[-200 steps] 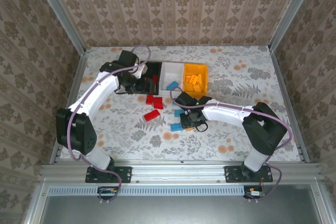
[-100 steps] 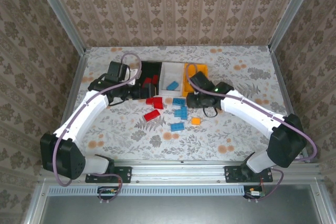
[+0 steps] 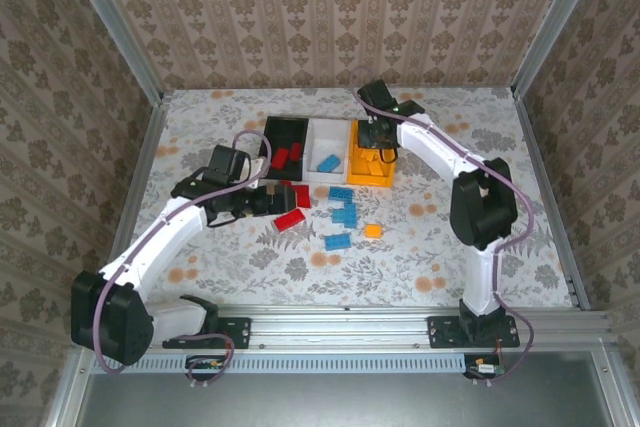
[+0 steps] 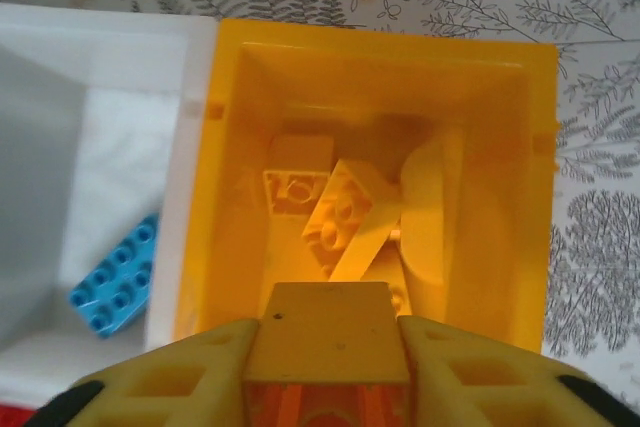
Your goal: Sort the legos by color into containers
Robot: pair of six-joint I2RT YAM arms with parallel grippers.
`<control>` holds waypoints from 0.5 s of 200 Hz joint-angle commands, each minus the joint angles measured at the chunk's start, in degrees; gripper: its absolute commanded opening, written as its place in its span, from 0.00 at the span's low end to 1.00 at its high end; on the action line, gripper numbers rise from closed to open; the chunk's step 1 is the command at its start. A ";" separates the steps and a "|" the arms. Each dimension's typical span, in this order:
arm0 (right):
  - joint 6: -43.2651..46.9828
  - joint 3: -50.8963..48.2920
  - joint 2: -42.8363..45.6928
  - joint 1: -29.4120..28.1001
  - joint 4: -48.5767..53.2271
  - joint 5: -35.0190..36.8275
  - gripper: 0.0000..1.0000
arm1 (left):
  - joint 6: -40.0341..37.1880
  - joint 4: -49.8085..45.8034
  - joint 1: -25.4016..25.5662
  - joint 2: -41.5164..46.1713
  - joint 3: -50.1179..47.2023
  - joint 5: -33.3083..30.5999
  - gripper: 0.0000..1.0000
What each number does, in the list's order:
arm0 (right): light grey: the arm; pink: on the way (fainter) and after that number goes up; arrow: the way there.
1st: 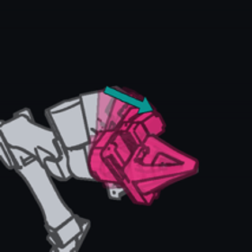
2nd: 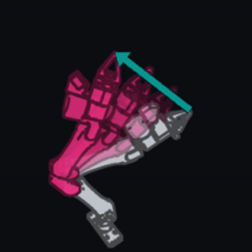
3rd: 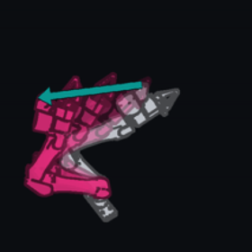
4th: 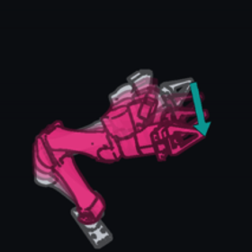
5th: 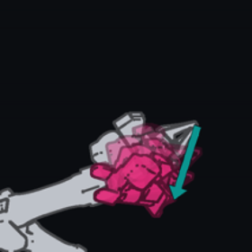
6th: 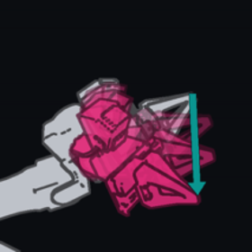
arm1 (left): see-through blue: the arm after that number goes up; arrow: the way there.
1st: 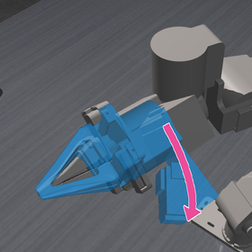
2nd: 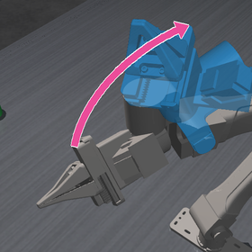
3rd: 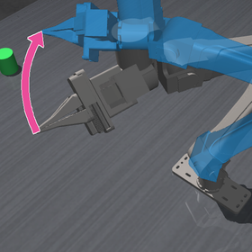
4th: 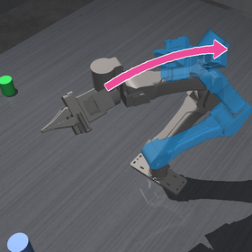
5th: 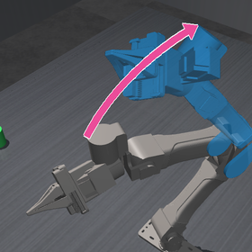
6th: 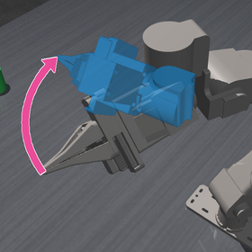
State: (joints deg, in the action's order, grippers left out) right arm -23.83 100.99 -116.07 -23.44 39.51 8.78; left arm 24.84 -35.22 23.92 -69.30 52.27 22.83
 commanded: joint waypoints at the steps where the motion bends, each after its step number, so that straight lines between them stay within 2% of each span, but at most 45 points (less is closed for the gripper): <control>1: 2.23 5.15 -2.62 0.41 3.07 -0.94 0.52 | -1.21 -3.89 -0.28 0.18 0.43 -2.64 1.00; 22: 1.85 4.85 -1.05 0.32 3.19 -1.64 0.63 | -2.68 -5.29 -0.37 -1.45 1.36 -2.80 1.00; 41: 1.02 0.21 3.90 0.02 2.46 -2.47 0.65 | -3.75 -5.91 -0.37 -3.09 2.21 -3.23 1.00; 56: -0.10 -6.08 9.18 -0.52 1.97 -3.28 0.65 | -4.34 -4.41 -0.06 -3.38 1.64 -3.23 1.00; 100: -6.30 -29.79 25.01 -5.50 -2.00 -6.59 0.66 | -7.95 -5.60 1.74 -8.81 2.17 -8.85 1.00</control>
State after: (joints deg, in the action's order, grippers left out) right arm -25.54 80.84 -98.21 -25.89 38.98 5.30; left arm 20.86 -38.65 24.86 -74.61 52.97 17.76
